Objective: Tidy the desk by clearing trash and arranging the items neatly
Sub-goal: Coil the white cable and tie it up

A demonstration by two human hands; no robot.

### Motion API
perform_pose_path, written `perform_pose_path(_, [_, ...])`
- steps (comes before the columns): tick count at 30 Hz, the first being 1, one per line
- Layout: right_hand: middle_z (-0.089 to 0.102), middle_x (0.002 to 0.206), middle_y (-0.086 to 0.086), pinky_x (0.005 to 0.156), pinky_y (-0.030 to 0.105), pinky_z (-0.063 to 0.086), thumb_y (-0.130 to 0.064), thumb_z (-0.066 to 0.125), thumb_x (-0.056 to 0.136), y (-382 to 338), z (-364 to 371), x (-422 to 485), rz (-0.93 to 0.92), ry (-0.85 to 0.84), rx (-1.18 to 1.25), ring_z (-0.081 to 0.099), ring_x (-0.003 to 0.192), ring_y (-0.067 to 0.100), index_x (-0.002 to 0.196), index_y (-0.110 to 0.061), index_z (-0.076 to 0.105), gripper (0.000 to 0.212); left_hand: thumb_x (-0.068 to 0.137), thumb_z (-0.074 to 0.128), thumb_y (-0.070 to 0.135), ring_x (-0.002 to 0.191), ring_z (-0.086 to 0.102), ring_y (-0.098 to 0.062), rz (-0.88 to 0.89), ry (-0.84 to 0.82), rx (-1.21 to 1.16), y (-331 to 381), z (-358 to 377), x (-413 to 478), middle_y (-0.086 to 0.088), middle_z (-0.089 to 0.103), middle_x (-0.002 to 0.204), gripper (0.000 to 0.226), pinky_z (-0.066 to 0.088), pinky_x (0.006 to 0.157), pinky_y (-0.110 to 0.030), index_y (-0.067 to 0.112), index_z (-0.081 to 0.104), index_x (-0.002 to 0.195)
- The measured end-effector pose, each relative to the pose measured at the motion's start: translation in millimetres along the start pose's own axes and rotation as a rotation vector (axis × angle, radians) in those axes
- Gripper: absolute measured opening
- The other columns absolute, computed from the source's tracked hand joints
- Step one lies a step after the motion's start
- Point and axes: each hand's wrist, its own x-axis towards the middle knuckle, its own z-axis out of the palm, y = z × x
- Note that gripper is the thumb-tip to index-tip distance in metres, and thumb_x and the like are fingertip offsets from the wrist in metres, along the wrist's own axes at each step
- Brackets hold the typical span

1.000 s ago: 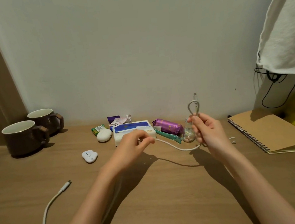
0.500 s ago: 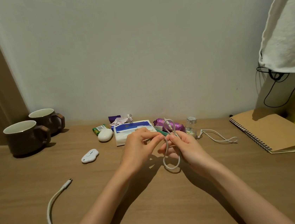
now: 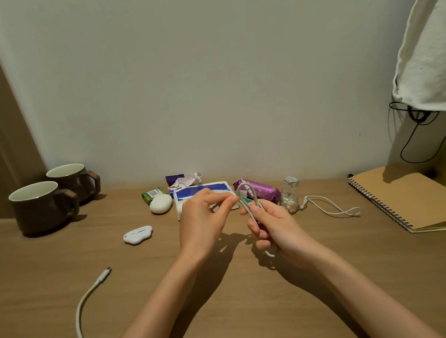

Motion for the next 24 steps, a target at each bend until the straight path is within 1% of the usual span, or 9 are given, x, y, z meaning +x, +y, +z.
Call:
perform_pose_path(3, [0.038, 0.058, -0.006, 0.039, 0.016, 0.025, -0.030, 0.034, 0.102, -1.1, 2.3, -2.6, -0.009, 0.035, -0.191, 0.031, 0.045, 0.004, 0.099, -0.012, 0.055, 0.028, 0.082, 0.068, 0.033, 0.079, 0.057, 0.000, 0.000, -0.006, 0.011, -0.9, -1.2, 0.4, 0.018, 0.060, 0.078, 0.017, 0.044, 0.066, -0.016, 0.025, 0.075, 0.095])
perform_pose_path(5, [0.039, 0.062, -0.006, 0.040, 0.017, 0.027, -0.033, 0.035, 0.101, -0.7, 3.9, -4.7, -0.037, 0.027, -0.341, 0.034, 0.047, 0.004, 0.095, -0.015, 0.053, 0.026, 0.082, 0.068, 0.033, 0.081, 0.057, -0.001, 0.006, -0.018, 0.019, -1.1, -1.4, 0.4, 0.016, 0.061, 0.081, 0.018, 0.046, 0.067, -0.018, 0.024, 0.075, 0.096])
perform_pose_path(9, [0.045, 0.076, -0.006, 0.058, 0.018, 0.034, -0.033, 0.038, 0.101, 2.6, 2.7, -6.9, -0.150, 0.057, -0.748, 0.040, 0.064, 0.005, 0.089, -0.019, 0.047, 0.020, 0.080, 0.070, 0.034, 0.082, 0.058, -0.005, 0.053, -0.051, 0.048, -0.6, -3.6, 0.3, 0.011, 0.063, 0.084, 0.018, 0.050, 0.067, -0.023, 0.026, 0.075, 0.094])
perform_pose_path(12, [0.047, 0.079, -0.006, 0.061, 0.020, 0.035, -0.034, 0.036, 0.101, 4.4, -1.6, -8.2, -0.127, 0.007, -0.816, 0.042, 0.068, 0.007, 0.088, -0.023, 0.046, 0.019, 0.077, 0.067, 0.042, 0.068, 0.055, -0.006, 0.226, -0.112, 0.141, -1.6, -10.1, 2.6, 0.009, 0.062, 0.077, 0.021, 0.048, 0.057, -0.029, 0.027, 0.076, 0.089])
perform_pose_path(14, [0.049, 0.078, -0.008, 0.061, 0.019, 0.036, -0.033, 0.034, 0.101, 4.6, -5.6, -9.0, -0.106, -0.027, -0.845, 0.044, 0.067, 0.005, 0.085, -0.026, 0.047, 0.022, 0.078, 0.063, 0.045, 0.064, 0.051, -0.001, 0.341, -0.124, 0.176, -2.2, -14.2, 4.9, 0.011, 0.060, 0.075, 0.026, 0.044, 0.053, -0.023, 0.027, 0.075, 0.092])
perform_pose_path(16, [0.048, 0.077, -0.008, 0.063, 0.020, 0.037, -0.032, 0.033, 0.102, 3.0, -9.0, -9.5, -0.100, -0.058, -0.868, 0.044, 0.068, 0.006, 0.082, -0.025, 0.047, 0.025, 0.081, 0.062, 0.043, 0.063, 0.048, 0.001, 0.380, -0.110, 0.170, -2.3, -16.8, 6.0, 0.013, 0.056, 0.075, 0.028, 0.038, 0.053, -0.015, 0.032, 0.070, 0.105])
perform_pose_path(18, [0.049, 0.076, -0.006, 0.066, 0.023, 0.038, -0.032, 0.033, 0.102, 0.2, -10.9, -10.1, -0.096, -0.078, -0.888, 0.044, 0.070, 0.008, 0.080, -0.024, 0.049, 0.028, 0.085, 0.058, 0.043, 0.063, 0.047, -0.004, 0.427, -0.126, 0.211, -3.5, -16.3, 6.3, 0.009, 0.055, 0.078, 0.032, 0.041, 0.049, -0.022, 0.038, 0.062, 0.117])
perform_pose_path(21, [0.052, 0.076, -0.005, 0.064, 0.022, 0.038, -0.033, 0.033, 0.102, -1.5, -12.3, -11.5, -0.068, -0.122, -0.936, 0.046, 0.070, 0.009, 0.077, -0.027, 0.049, 0.030, 0.088, 0.042, 0.049, 0.063, 0.052, -0.012, 0.516, -0.158, 0.296, -6.8, -13.0, 6.3, 0.002, 0.058, 0.082, 0.033, 0.047, 0.042, -0.034, 0.042, 0.054, 0.118])
perform_pose_path(24, [0.053, 0.077, -0.007, 0.064, 0.020, 0.037, -0.036, 0.034, 0.101, -1.9, -12.6, -13.5, -0.074, -0.162, -0.974, 0.047, 0.071, 0.007, 0.080, -0.027, 0.053, 0.030, 0.088, 0.042, 0.054, 0.066, 0.054, -0.013, 0.478, -0.172, 0.288, -9.0, -12.3, 5.8, 0.003, 0.059, 0.084, 0.035, 0.048, 0.044, -0.038, 0.038, 0.064, 0.109])
